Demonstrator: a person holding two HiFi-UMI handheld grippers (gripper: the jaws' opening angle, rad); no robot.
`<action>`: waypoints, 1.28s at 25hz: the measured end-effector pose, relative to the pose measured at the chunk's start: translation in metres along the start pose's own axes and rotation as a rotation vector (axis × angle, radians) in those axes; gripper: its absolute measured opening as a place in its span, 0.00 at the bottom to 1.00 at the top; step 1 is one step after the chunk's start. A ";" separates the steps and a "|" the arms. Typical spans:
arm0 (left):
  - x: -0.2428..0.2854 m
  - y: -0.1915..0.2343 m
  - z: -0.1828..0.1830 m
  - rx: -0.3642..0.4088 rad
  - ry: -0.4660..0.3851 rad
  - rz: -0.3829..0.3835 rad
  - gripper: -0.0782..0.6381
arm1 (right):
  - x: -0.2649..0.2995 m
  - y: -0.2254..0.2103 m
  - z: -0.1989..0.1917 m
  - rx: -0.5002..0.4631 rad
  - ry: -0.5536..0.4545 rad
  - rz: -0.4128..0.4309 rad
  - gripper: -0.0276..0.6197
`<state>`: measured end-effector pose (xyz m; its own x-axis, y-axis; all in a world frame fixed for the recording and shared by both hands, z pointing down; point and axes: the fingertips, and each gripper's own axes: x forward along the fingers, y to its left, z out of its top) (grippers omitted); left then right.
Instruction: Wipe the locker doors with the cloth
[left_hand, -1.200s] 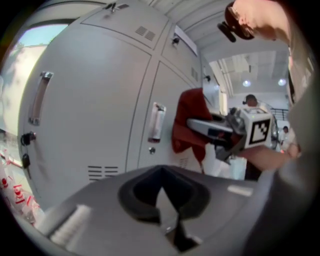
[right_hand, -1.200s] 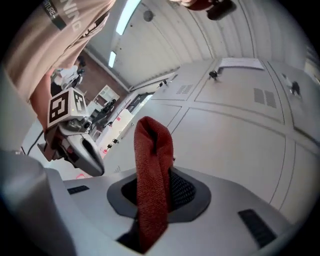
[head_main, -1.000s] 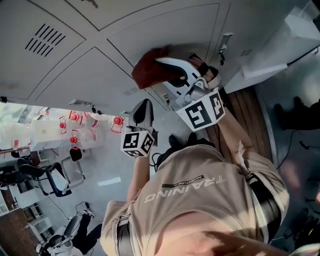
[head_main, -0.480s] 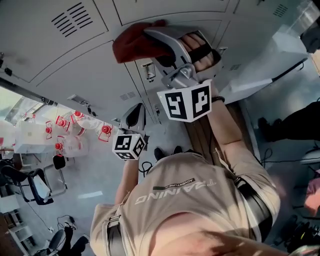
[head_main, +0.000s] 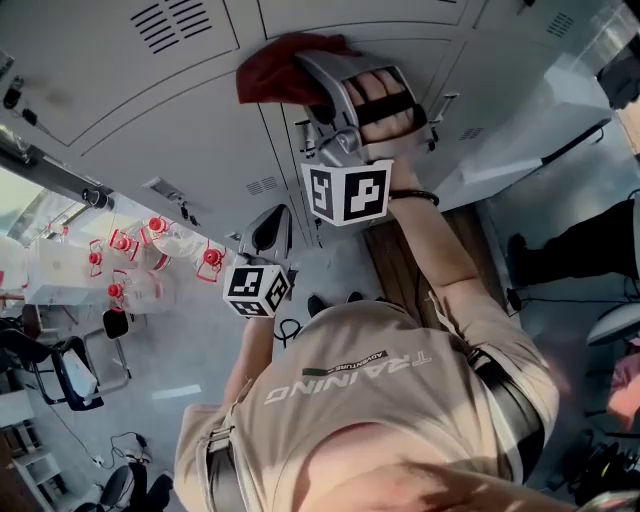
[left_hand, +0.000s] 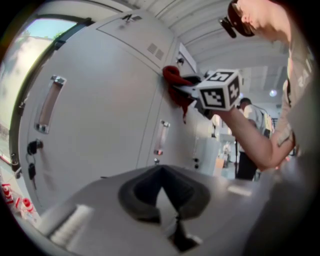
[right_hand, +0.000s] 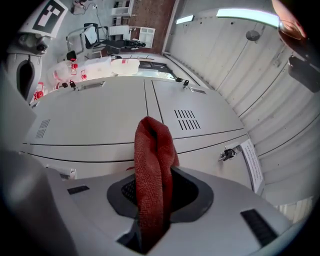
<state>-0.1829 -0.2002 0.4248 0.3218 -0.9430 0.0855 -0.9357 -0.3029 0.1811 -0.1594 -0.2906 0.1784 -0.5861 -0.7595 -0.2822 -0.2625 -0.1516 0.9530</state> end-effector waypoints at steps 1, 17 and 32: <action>-0.002 0.003 -0.001 0.000 0.003 0.003 0.12 | 0.000 0.005 0.000 0.003 0.005 0.012 0.15; -0.018 0.013 -0.018 -0.039 0.036 0.013 0.12 | -0.045 0.144 -0.021 0.081 0.073 0.323 0.15; -0.033 0.016 -0.032 -0.045 0.082 0.056 0.12 | -0.073 0.231 -0.041 0.163 0.089 0.367 0.15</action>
<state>-0.2033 -0.1695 0.4558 0.2818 -0.9431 0.1763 -0.9457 -0.2420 0.2171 -0.1457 -0.2962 0.4235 -0.5965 -0.7974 0.0912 -0.1703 0.2368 0.9565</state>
